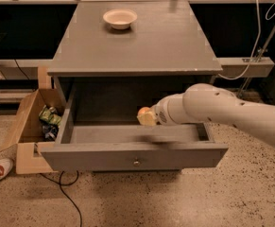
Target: Place orange into top drawer
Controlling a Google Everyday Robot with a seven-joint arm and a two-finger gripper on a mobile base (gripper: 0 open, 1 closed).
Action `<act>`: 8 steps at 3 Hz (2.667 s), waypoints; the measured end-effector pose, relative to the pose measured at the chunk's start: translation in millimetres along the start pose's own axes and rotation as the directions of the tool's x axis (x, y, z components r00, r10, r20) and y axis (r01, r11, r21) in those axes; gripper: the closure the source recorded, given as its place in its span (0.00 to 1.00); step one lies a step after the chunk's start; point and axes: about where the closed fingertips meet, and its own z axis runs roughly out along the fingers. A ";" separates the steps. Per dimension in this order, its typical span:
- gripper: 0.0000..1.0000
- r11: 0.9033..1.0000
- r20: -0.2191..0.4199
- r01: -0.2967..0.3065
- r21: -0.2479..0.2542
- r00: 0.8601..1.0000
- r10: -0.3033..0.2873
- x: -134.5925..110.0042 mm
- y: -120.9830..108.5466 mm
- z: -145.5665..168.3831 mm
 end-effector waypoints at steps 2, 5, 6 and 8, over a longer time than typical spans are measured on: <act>0.85 0.998 -0.004 -0.010 0.066 1.000 0.010 8.3 -36.2 45.6; 0.16 1.000 0.046 0.005 -0.013 0.999 -0.004 -13.3 -47.0 97.3; 0.00 0.999 0.059 0.010 -0.035 0.998 -0.008 -17.1 -45.6 105.3; 0.00 1.000 0.128 -0.012 0.008 0.992 0.011 -11.3 -45.5 46.2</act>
Offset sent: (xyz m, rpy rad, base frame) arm 0.0789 -0.0069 -0.0607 -0.0180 -0.0313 -0.0669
